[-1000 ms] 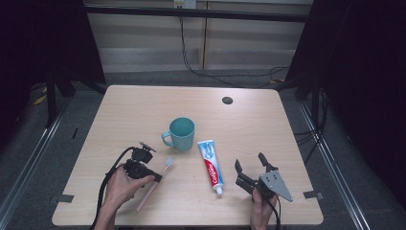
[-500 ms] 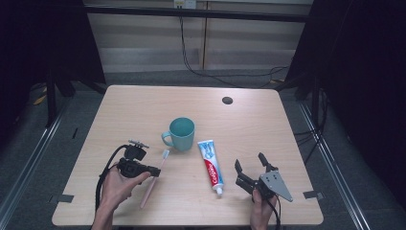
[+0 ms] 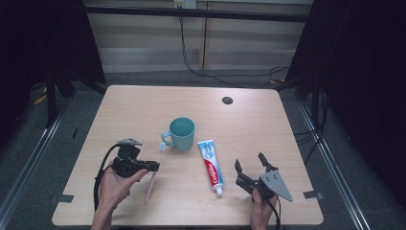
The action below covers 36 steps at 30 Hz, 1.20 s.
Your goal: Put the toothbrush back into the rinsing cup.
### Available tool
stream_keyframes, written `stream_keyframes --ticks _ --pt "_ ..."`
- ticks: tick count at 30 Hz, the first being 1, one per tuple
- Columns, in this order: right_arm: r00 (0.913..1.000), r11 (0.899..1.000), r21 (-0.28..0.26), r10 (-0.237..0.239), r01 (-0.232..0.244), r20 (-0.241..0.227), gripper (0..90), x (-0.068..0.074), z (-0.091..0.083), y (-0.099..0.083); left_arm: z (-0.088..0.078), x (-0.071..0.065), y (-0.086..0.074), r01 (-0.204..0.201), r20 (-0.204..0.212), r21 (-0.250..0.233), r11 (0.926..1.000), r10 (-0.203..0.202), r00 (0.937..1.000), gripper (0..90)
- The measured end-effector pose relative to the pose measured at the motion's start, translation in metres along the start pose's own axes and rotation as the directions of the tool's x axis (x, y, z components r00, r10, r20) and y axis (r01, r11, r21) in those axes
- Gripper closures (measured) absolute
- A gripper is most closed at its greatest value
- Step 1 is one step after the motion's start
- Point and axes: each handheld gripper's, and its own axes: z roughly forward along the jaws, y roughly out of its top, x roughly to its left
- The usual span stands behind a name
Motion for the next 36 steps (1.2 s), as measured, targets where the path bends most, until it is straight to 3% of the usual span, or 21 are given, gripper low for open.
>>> stream_keyframes --ticks 4,6,16,20,25,28,29,32,36 --pt "1.0000 1.000 -0.001 -0.002 0.002 0.000 13.7 0.000 0.000 0.000 -0.006 0.000 0.000 0.007 -0.005 -0.030 0.9995 -0.008 1.0000 79.2" --pt "1.0000 1.000 -0.001 -0.002 0.002 0.000 13.7 0.000 0.000 0.000 -0.009 0.000 -0.001 0.000 0.001 -0.067 0.9978 0.000 1.0000 79.2" --pt "1.0000 1.000 0.000 -0.002 0.002 0.000 13.7 0.000 0.000 0.000 -0.015 0.001 -0.001 0.002 -0.001 -0.121 0.9926 -0.002 1.0000 79.2" --pt "1.0000 1.000 0.000 -0.002 0.002 0.000 13.7 0.000 0.000 0.000 -0.019 0.000 -0.002 -0.026 -0.004 -0.182 0.9830 0.025 0.9997 79.2" --pt "1.0000 1.000 0.000 -0.002 0.002 0.000 13.7 0.000 0.000 0.000 -0.020 0.000 -0.002 -0.028 -0.002 -0.202 0.9789 0.028 0.9996 79.2" --pt "1.0000 1.000 0.000 -0.002 0.002 -0.001 13.7 0.000 0.000 0.000 -0.021 0.000 -0.002 -0.040 0.000 -0.228 0.9727 0.041 0.9992 79.2" --pt "1.0000 1.000 0.000 -0.002 0.002 -0.001 13.7 0.000 0.000 0.000 -0.022 -0.001 -0.002 -0.047 0.001 -0.251 0.9670 0.049 0.9988 79.2" --pt "1.0000 1.000 0.000 -0.002 0.002 -0.001 13.7 0.000 0.000 0.000 -0.024 -0.002 -0.002 -0.045 0.008 -0.258 0.9652 0.049 0.9988 79.2" --pt "1.0000 1.000 0.002 -0.001 0.001 -0.002 13.7 0.000 0.000 0.000 -0.027 -0.004 -0.001 -0.050 0.006 -0.289 0.9561 0.054 0.9985 79.2"
